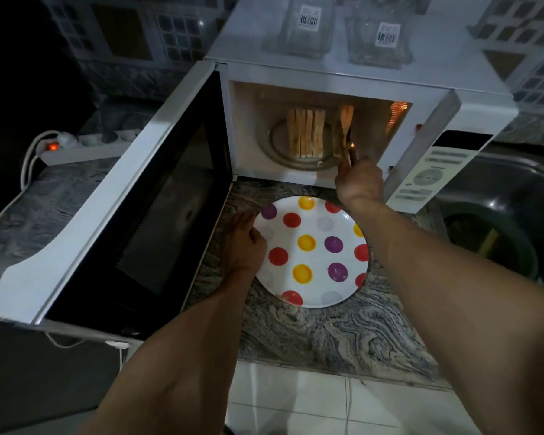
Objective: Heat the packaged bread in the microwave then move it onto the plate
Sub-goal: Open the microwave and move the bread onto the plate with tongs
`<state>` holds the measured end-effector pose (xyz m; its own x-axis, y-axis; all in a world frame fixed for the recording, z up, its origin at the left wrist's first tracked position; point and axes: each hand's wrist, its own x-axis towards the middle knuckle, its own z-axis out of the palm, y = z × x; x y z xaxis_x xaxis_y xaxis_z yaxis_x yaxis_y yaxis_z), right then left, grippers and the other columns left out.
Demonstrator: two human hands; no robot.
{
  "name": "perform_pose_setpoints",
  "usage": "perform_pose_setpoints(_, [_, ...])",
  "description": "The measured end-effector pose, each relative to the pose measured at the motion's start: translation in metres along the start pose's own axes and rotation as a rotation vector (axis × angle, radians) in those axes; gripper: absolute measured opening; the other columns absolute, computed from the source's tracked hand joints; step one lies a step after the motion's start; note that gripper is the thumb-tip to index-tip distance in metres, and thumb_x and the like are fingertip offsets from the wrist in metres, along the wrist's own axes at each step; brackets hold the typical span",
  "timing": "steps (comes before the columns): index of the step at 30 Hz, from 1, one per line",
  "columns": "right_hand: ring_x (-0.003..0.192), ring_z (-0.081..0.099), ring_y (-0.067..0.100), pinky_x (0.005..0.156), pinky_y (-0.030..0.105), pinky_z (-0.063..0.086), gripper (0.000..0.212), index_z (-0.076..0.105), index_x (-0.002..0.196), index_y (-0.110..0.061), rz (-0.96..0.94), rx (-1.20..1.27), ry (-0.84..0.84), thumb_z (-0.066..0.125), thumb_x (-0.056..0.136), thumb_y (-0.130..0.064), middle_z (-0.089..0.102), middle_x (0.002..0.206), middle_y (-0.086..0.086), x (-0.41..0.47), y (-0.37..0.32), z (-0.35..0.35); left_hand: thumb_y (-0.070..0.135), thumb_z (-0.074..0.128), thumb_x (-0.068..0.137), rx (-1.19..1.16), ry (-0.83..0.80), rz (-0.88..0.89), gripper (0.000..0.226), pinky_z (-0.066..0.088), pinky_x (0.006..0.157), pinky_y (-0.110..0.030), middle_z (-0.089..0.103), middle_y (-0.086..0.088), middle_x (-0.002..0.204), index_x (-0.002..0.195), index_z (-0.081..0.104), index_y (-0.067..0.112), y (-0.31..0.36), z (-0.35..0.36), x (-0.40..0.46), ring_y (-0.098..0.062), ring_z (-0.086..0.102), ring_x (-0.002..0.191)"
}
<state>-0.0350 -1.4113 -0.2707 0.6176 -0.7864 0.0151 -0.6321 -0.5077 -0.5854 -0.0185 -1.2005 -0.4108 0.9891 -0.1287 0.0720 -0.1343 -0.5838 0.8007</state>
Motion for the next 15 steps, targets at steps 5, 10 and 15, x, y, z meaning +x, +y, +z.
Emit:
perform_pose_setpoints(5, [0.105,0.061,0.044,0.076,0.040,0.046,0.042,0.056,0.115,0.002,-0.074,0.001,-0.005,0.048,0.103,-0.037,0.064,0.114,0.027,-0.043,0.027,-0.012,0.017,0.041,0.082,-0.032,-0.006,-0.052,0.055,0.039,0.112,-0.037,0.057,-0.005,0.140,0.132,0.063,0.015,-0.003,0.001,0.004,-0.026,0.048,0.131])
perform_pose_setpoints(10, [0.092,0.064,0.045,0.068,0.040,0.046,0.040,0.056,0.116,0.000,-0.222,-0.045,-0.036,0.049,0.102,-0.037,0.067,0.100,0.028,-0.105,0.071,-0.020,0.021,0.041,0.081,-0.077,-0.025,-0.090,0.055,0.040,0.111,-0.040,0.059,-0.004,0.138,0.131,0.063,0.018,-0.006,0.004,0.005,-0.027,0.050,0.129])
perform_pose_setpoints(15, [0.083,0.066,0.042,0.061,0.038,0.044,0.041,0.055,0.122,-0.002,-0.259,-0.067,-0.081,0.049,0.102,-0.038,0.067,0.093,0.025,-0.152,0.112,-0.028,0.021,0.040,0.082,-0.103,-0.034,-0.073,0.054,0.040,0.111,-0.045,0.058,-0.007,0.138,0.132,0.062,0.017,-0.013,0.008,0.006,-0.029,0.050,0.130])
